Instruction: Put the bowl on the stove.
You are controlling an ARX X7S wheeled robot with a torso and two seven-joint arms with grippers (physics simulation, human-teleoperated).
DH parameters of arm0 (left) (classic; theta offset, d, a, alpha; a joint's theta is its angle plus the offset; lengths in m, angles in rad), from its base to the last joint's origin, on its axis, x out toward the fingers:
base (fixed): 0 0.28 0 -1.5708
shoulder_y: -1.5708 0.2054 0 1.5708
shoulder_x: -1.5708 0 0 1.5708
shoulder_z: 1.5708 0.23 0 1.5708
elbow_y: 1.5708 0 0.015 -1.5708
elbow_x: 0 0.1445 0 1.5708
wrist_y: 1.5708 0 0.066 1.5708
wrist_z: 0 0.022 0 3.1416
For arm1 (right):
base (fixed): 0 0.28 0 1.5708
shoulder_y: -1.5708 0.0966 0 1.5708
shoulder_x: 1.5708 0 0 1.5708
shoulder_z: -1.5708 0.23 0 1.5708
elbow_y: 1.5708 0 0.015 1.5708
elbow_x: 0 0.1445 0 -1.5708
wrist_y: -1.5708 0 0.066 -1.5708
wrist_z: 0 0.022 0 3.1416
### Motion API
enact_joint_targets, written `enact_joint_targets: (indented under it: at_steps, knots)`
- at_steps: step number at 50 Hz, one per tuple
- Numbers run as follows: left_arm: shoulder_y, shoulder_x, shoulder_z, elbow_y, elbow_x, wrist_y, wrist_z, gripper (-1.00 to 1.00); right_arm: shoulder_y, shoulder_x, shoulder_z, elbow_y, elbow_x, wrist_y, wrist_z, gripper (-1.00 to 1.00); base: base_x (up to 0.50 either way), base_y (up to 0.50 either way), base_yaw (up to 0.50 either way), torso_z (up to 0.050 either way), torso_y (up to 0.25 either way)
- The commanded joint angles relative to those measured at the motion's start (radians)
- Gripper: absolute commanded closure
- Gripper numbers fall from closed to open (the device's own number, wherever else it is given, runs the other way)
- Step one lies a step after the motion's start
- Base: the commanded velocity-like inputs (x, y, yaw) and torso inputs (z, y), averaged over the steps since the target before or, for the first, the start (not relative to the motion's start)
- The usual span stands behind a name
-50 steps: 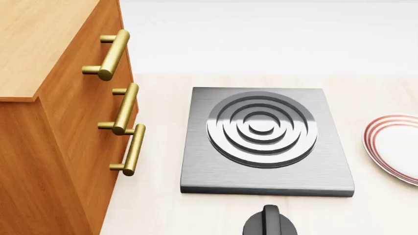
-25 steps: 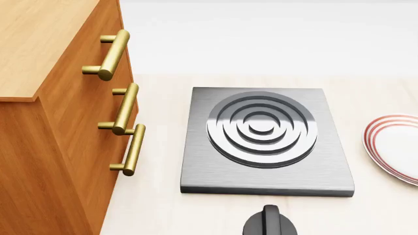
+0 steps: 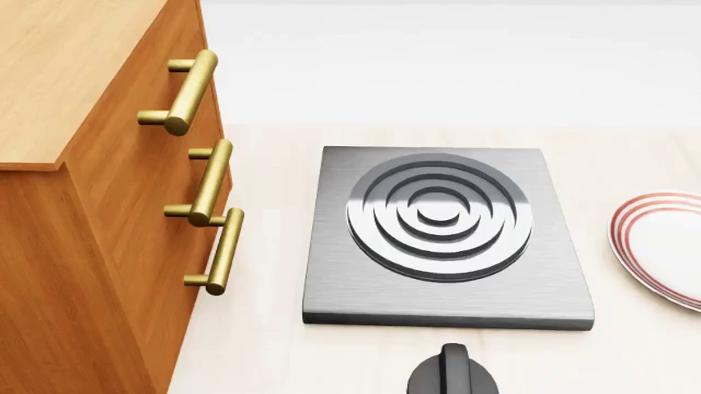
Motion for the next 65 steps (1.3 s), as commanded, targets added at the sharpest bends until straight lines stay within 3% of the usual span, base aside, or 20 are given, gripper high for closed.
enact_joint_targets:
  at_steps: [1,25,65]
  knots:
    - [0.002,-0.002,0.003,-0.001,0.001,0.003,-0.001,-1.0,0.056,0.004,-0.09,0.082,-0.036,-0.024,0.012,-1.0,0.0,0.0,0.0,0.0,0.0]
    - [0.004,-0.009,0.013,0.002,0.003,0.008,-0.005,-1.0,0.26,-0.023,-0.292,0.289,-0.129,-0.072,0.065,-1.0,0.0,0.0,0.0,0.0,0.0]
    - [0.0,-0.031,0.021,0.008,0.0,0.014,-0.017,-1.0,0.31,-0.07,-0.391,0.412,-0.192,-0.097,0.088,-1.0,0.0,0.0,0.0,0.0,0.0]
